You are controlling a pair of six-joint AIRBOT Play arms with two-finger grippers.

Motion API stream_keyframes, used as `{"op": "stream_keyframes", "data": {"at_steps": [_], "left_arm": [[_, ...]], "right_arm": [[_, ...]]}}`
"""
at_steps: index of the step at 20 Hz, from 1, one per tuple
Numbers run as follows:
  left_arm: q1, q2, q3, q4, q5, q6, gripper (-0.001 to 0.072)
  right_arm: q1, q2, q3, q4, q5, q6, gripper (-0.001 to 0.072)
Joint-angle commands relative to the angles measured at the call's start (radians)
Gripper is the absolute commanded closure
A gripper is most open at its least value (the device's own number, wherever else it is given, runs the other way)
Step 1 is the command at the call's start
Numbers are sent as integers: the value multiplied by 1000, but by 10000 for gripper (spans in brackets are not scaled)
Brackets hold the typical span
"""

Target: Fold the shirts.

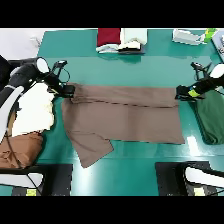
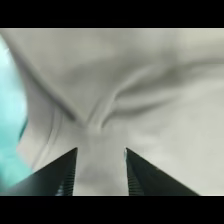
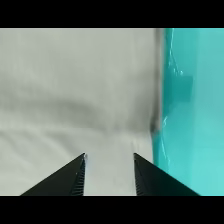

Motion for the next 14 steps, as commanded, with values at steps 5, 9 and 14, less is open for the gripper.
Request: {"op": "stream_keyframes", "data": {"at_steps": [5,9,14], "left_arm": [[-52,396,-406,23,30,-103,343],[-127,481,-539,20,48,-146,343],[-145,481,-542,13,57,-146,343]], "right_arm": [[-187,283,-362,2,145,-28,154],[-209,307,-540,3,135,-28,156],[-203,307,-637,8,84,-21,159]]}}
